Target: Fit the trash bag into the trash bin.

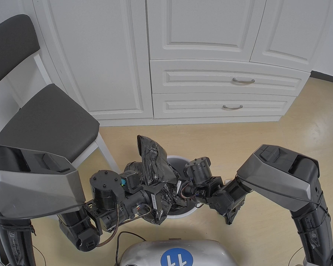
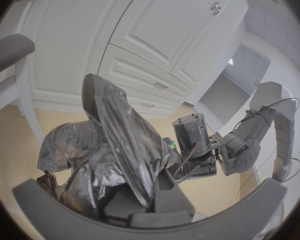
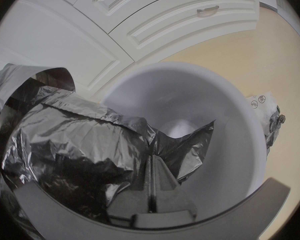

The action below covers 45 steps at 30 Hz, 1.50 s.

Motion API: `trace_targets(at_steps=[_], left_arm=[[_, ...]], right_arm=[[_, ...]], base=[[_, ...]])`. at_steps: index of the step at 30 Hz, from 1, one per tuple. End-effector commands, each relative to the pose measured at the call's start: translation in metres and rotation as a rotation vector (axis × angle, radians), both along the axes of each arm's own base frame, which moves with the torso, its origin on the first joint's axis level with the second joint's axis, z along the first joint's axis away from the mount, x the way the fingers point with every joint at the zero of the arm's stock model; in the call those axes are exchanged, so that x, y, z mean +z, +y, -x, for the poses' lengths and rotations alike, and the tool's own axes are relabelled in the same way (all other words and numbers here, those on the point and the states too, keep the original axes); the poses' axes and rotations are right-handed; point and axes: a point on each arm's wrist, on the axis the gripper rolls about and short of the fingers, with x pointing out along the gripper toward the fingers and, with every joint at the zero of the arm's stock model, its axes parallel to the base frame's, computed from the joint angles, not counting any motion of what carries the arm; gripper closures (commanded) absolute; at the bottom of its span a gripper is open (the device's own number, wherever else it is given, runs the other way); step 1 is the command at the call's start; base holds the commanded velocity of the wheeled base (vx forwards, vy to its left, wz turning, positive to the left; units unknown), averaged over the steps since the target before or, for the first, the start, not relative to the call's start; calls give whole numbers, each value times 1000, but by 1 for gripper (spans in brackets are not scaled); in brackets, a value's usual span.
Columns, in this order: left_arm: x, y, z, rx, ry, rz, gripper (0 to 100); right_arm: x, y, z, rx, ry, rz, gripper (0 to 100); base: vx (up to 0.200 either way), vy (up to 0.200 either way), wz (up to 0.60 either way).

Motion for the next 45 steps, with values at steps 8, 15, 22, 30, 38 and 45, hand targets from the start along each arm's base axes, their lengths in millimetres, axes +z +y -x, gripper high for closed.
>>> trace_targets(at_steps=[8, 15, 22, 30, 38, 45], left_arm=[[-14, -11, -13, -5, 2, -3, 100], [-16, -10, -15, -8, 7, -6, 100], [-18, -23, -29, -12, -5, 3, 100], [-19, -61, -44, -56, 8, -10, 100], [-24, -75, -59, 22, 13, -69, 100], [-11, -79, -41, 32, 10, -84, 100]], right_arm=[[68, -38, -13, -77, -46, -35, 100], [129, -62, 11, -9, -36, -80, 100], [156, -93, 9, -42, -108, -65, 100], [176, -127, 5, -99, -160, -69, 100], [189, -150, 19, -94, -207, -13, 100], [192, -159, 44, -46, -231, 70, 100]], base=[[0, 0, 0], [0, 0, 0], [0, 0, 0], [0, 0, 0], [0, 0, 0], [0, 0, 0]])
